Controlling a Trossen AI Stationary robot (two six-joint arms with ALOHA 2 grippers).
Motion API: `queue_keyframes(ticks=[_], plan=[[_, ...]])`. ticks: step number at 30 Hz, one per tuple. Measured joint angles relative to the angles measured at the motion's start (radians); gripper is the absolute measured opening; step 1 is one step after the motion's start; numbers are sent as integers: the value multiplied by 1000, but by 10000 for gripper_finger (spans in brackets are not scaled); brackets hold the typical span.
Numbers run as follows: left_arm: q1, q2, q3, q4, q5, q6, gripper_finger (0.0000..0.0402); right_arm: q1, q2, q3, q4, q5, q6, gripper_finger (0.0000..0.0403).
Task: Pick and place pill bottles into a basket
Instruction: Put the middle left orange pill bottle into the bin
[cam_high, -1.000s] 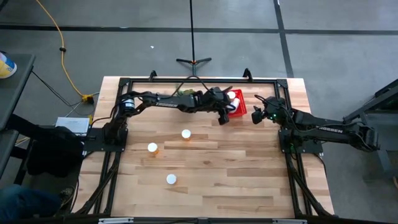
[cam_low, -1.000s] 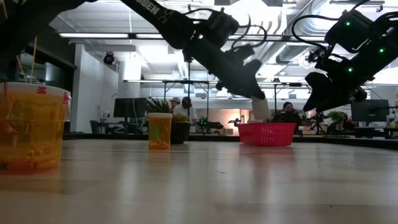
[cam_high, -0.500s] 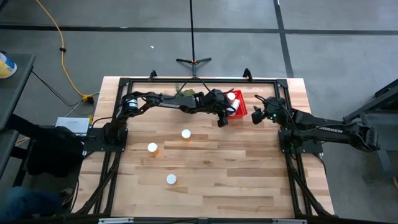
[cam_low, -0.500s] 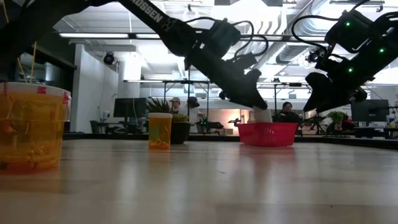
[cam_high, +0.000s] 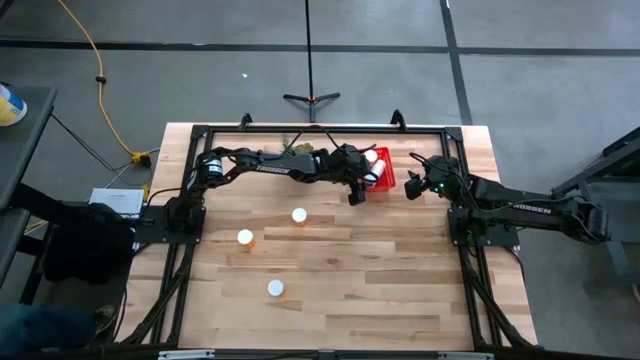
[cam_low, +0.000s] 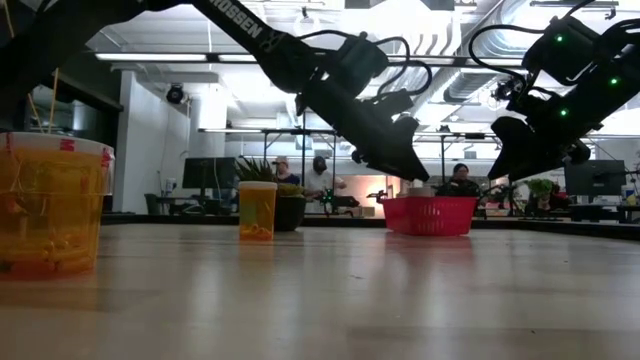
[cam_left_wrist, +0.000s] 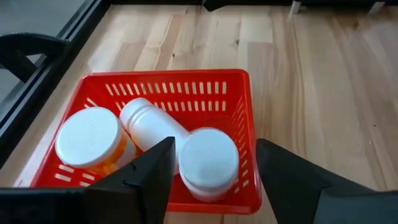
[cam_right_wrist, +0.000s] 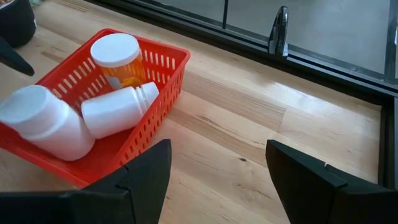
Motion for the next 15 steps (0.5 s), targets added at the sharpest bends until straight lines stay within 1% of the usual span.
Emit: queue_keyframes(ticks=[6, 9, 11, 15], plan=[[0, -2, 1, 2, -2, -4, 276, 0, 0, 0, 0, 7, -7, 252], [0, -6, 46, -61, -3, -7, 282, 0, 0, 0, 0, 10, -8, 252], [0, -8, 107, -160, -3, -20, 284, 0, 0, 0, 0, 9, -7, 252], [-2, -9, 275, -460, -4, -110, 280, 0, 0, 0, 0, -1, -7, 252]])
